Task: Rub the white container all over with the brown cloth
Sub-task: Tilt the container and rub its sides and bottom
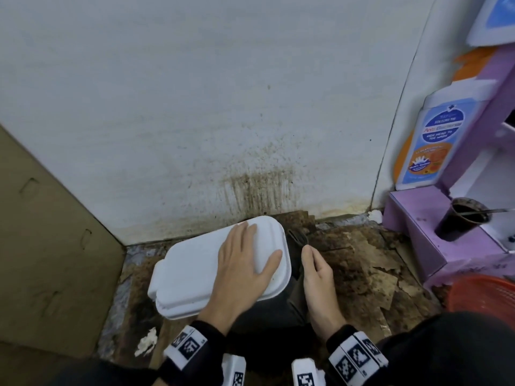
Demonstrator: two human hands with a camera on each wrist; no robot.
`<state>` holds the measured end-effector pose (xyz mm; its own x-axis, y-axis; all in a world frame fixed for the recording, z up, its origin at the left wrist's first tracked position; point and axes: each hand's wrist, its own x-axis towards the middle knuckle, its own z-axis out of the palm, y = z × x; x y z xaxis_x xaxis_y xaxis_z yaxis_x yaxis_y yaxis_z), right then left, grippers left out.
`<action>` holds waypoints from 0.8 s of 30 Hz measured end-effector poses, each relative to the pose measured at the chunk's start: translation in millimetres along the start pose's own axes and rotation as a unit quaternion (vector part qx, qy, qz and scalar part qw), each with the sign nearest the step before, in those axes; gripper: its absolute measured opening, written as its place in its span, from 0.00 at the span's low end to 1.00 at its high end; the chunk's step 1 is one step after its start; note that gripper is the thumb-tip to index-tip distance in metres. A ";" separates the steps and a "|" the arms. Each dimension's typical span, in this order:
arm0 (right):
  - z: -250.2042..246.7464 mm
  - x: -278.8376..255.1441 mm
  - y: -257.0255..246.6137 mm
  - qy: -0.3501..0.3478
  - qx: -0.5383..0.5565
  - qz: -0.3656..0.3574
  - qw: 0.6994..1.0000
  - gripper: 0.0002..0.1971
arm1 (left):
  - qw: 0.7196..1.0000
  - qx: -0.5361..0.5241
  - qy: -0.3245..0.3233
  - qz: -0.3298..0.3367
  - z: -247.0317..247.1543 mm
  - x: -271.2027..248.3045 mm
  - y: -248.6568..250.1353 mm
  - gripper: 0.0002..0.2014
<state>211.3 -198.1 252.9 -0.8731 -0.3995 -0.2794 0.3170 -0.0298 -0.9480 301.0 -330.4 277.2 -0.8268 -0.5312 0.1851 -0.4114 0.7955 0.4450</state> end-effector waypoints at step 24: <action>90.6 -21.4 13.1 -0.144 -0.081 -0.064 0.984 0.25 | 0.994 -0.103 0.015 -0.018 -41.0 -15.8 -79.4 0.39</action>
<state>267.8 -273.0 260.3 -0.7538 -0.6454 -0.1235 0.1282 0.0400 -0.9909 362.4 -397.2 274.9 -0.8004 -0.5685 0.1899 -0.3507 0.7012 0.6207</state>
